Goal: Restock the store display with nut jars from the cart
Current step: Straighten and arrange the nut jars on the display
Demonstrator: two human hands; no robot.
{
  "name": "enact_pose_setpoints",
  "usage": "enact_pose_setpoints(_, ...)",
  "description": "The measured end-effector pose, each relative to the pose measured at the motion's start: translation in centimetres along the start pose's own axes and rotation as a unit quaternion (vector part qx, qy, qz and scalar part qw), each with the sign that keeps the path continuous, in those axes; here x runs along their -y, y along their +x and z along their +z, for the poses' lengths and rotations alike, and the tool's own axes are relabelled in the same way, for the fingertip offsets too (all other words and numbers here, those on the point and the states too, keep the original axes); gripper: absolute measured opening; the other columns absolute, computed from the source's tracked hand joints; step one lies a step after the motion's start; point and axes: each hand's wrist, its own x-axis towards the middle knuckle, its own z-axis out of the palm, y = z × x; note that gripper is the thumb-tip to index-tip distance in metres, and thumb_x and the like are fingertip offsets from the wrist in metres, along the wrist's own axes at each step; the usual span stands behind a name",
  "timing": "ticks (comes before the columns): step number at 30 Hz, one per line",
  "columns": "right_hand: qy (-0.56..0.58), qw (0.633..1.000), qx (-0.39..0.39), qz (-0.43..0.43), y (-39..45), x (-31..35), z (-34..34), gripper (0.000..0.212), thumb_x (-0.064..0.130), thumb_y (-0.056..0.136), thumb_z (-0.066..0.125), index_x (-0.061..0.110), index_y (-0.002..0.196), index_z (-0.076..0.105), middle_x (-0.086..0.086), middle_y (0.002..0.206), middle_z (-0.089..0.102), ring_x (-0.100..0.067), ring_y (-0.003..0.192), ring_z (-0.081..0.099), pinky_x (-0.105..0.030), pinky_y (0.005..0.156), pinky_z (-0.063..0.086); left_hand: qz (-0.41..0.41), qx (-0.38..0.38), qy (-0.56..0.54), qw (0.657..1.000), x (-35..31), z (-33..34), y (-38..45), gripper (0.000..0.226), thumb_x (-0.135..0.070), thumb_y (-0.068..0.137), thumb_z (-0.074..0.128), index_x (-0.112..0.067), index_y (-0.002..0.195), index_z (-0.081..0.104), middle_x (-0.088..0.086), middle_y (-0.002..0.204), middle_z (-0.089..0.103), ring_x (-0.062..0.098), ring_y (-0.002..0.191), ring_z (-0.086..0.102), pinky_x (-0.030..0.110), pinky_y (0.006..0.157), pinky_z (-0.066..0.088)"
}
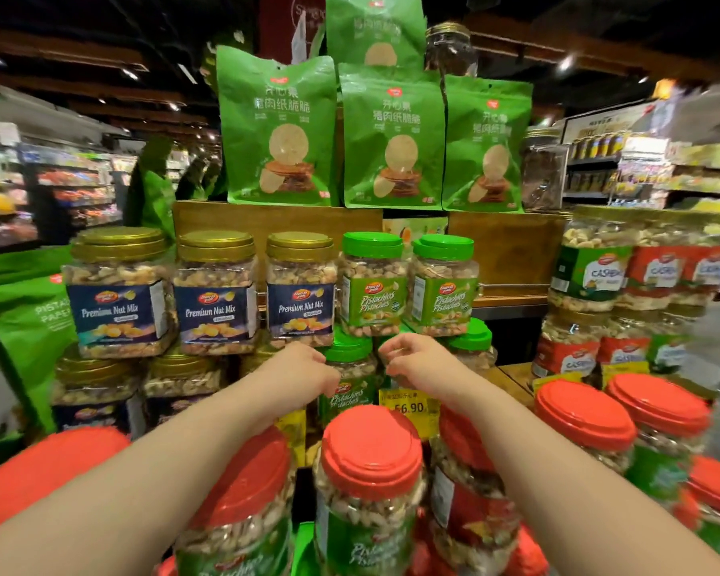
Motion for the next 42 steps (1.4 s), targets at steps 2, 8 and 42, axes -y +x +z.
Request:
enact_pose_setpoints(2,-0.009,1.0,0.028,-0.008,0.6,-0.2,0.2,0.024,0.001,0.087,0.065,0.022,0.098,0.062,-0.003,0.092,0.061,-0.021,0.077,0.056,-0.034,0.072,0.046,-0.011,-0.01,-0.006,1.0,-0.2,0.6,0.6,0.017,-0.02,0.058,0.063,-0.011,0.07,0.054,0.007,0.068,0.04,0.022,0.066,0.037,0.035,0.057,0.029)
enact_pose_setpoints(8,-0.054,0.996,0.063,-0.033,1.7,-0.3,0.5,0.023,0.006,0.089,0.067,0.019,0.108,0.061,0.0,0.092,0.06,-0.01,0.066,0.051,-0.023,0.056,0.04,-0.036,-0.038,-0.038,0.998,-0.7,2.0,2.0,0.021,-0.019,0.047,0.058,-0.014,0.063,0.046,0.0,0.059,0.032,0.021,0.061,0.032,0.031,0.057,0.025)
enact_pose_setpoints(42,0.037,0.994,0.105,-0.007,0.0,-0.4,-0.4,0.029,0.004,0.08,0.066,0.021,0.103,0.066,-0.011,0.099,0.064,-0.031,0.091,0.063,-0.045,0.082,0.051,-0.051,0.009,-0.145,0.988,-0.3,1.8,1.4,0.022,-0.006,0.043,0.053,-0.019,0.044,0.035,0.001,0.058,0.022,0.018,0.06,0.022,0.033,0.06,0.021)
